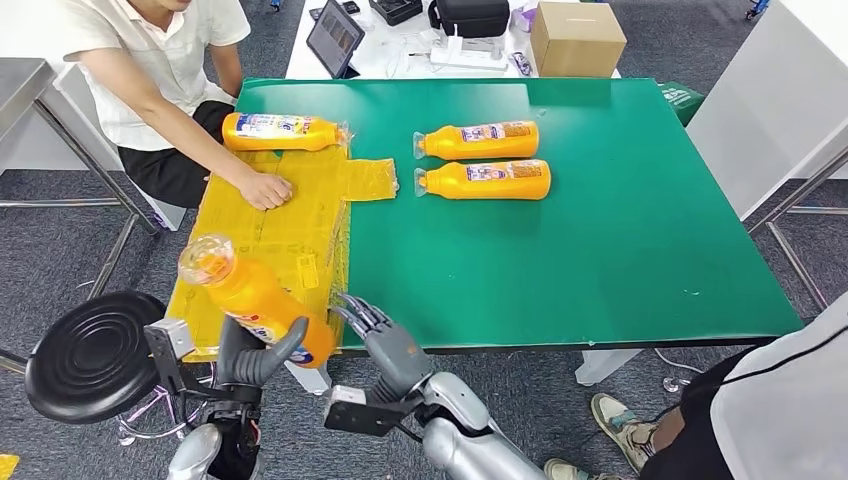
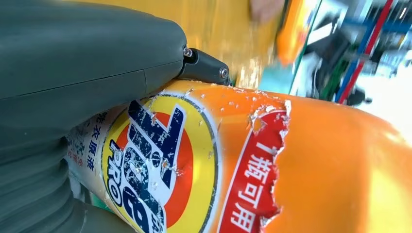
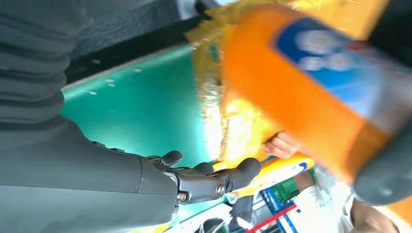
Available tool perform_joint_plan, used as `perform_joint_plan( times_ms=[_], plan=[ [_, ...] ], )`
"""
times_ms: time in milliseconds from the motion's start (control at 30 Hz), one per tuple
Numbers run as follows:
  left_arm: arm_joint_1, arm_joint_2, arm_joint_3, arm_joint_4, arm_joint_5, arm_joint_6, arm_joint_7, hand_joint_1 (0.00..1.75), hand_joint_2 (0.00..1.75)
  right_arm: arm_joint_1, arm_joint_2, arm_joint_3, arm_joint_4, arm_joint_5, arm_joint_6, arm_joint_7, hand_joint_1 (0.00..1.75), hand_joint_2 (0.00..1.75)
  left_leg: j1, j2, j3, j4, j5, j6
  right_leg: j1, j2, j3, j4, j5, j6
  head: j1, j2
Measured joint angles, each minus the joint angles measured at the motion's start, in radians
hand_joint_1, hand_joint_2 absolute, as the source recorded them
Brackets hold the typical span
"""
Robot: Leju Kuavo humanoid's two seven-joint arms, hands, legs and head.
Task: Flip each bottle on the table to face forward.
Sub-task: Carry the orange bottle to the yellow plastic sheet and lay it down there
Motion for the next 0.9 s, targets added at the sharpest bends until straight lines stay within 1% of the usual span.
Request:
perform_joint_plan(
  times_ms=[133, 200, 267, 467, 533, 567, 667, 800, 900],
  plan=[
    [0.005, 0.001, 0.033, -0.010, -0.212, 0.178, -0.022, 1.75, 1.75, 0.055, -0.026, 0.006, -0.033, 0.028, -0.041, 0.025, 0.00, 0.00, 0.000, 0.000, 0.000, 0.000, 0.000, 0.000, 0.000, 0.000, 0.000, 0.000, 0.000, 0.000, 0.000, 0.000],
    [0.005, 0.002, 0.048, -0.010, -0.310, 0.238, -0.021, 1.75, 1.75, 0.082, -0.037, 0.006, -0.046, 0.035, -0.055, 0.030, 0.00, 0.00, 0.000, 0.000, 0.000, 0.000, 0.000, 0.000, 0.000, 0.000, 0.000, 0.000, 0.000, 0.000, 0.000, 0.000],
    [0.001, 0.004, 0.064, -0.010, -0.377, 0.271, -0.014, 1.75, 1.75, 0.106, -0.045, 0.006, -0.062, 0.039, -0.060, 0.033, 0.00, 0.00, 0.000, 0.000, 0.000, 0.000, 0.000, 0.000, 0.000, 0.000, 0.000, 0.000, 0.000, 0.000, 0.000, 0.000],
    [-0.018, 0.008, 0.097, -0.004, -0.444, 0.278, 0.009, 1.75, 1.75, 0.148, -0.061, 0.004, -0.099, 0.047, -0.060, 0.037, 0.00, 0.00, 0.000, 0.000, 0.000, 0.000, 0.000, 0.000, 0.000, 0.000, 0.000, 0.000, 0.000, 0.000, 0.000, 0.000],
    [-0.047, 0.017, 0.102, 0.018, -0.548, 0.292, 0.034, 1.75, 1.75, 0.156, -0.063, 0.002, -0.110, 0.054, -0.056, 0.034, 0.00, 0.00, 0.000, 0.000, 0.000, 0.000, 0.000, 0.000, 0.000, 0.000, 0.000, 0.000, 0.000, 0.000, 0.000, 0.000],
    [-0.068, 0.024, 0.104, 0.039, -0.627, 0.309, 0.047, 1.75, 1.75, 0.159, -0.062, 0.000, -0.115, 0.056, -0.051, 0.031, 0.00, 0.00, 0.000, 0.000, 0.000, 0.000, 0.000, 0.000, 0.000, 0.000, 0.000, 0.000, 0.000, 0.000, 0.000, 0.000],
    [-0.143, 0.043, 0.114, 0.129, -0.849, 0.339, 0.072, 1.75, 1.75, 0.164, -0.059, -0.007, -0.127, 0.054, -0.027, 0.016, 0.00, 0.00, 0.000, 0.000, 0.001, 0.000, 0.001, 0.000, 0.000, 0.000, 0.001, 0.000, 0.000, 0.000, 0.000, 0.000],
    [-0.236, 0.056, 0.114, 0.279, -1.022, 0.301, 0.101, 1.75, 1.75, 0.166, -0.054, -0.015, -0.133, 0.034, -0.003, -0.006, 0.00, 0.00, 0.000, 0.000, 0.001, 0.000, 0.001, 0.000, 0.000, 0.000, 0.001, 0.000, 0.000, 0.000, 0.000, 0.000],
    [-0.312, 0.060, 0.084, 0.414, -1.160, 0.257, 0.132, 1.75, 1.75, 0.169, -0.052, -0.022, -0.136, 0.008, 0.021, -0.028, 0.00, 0.00, 0.000, 0.000, 0.001, 0.000, 0.001, 0.000, 0.000, 0.000, 0.001, 0.000, 0.000, 0.000, 0.000, 0.000]
  ],
)
